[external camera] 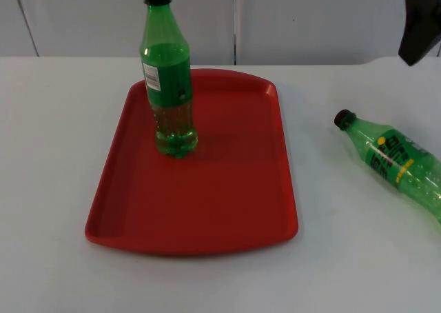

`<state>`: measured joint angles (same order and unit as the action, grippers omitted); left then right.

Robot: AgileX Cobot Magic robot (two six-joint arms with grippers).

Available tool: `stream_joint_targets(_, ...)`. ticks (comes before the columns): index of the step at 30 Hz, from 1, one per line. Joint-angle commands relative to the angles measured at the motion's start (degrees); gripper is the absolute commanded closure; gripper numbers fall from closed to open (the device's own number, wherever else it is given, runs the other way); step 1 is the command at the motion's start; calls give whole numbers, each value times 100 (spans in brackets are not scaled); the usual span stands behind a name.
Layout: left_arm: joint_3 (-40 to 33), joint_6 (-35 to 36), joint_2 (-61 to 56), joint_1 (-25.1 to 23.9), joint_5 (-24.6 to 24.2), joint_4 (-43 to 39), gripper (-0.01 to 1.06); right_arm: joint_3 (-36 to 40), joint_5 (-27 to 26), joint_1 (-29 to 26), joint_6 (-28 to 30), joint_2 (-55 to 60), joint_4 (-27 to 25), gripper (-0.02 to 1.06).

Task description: Place the bottle upright on the tray.

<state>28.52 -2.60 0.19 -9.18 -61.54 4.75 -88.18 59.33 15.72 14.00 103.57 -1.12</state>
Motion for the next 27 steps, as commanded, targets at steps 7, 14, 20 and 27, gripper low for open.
stream_joint_targets(7, -23, -7, -19, 40, -4, 51, 0, -9, -493, 32, 57, 556, -15, -1)
stream_joint_targets(14, -23, -7, -19, 40, -4, 39, 0, -9, -793, 32, -26, 918, 10, -1)
stream_joint_targets(20, -23, -7, -19, 40, -4, 39, 0, 21, -953, 32, -145, 1223, 58, -1)
stream_joint_targets(27, -23, -7, -19, 40, -4, 39, 0, 527, -1646, 32, -218, 1282, 58, -1)
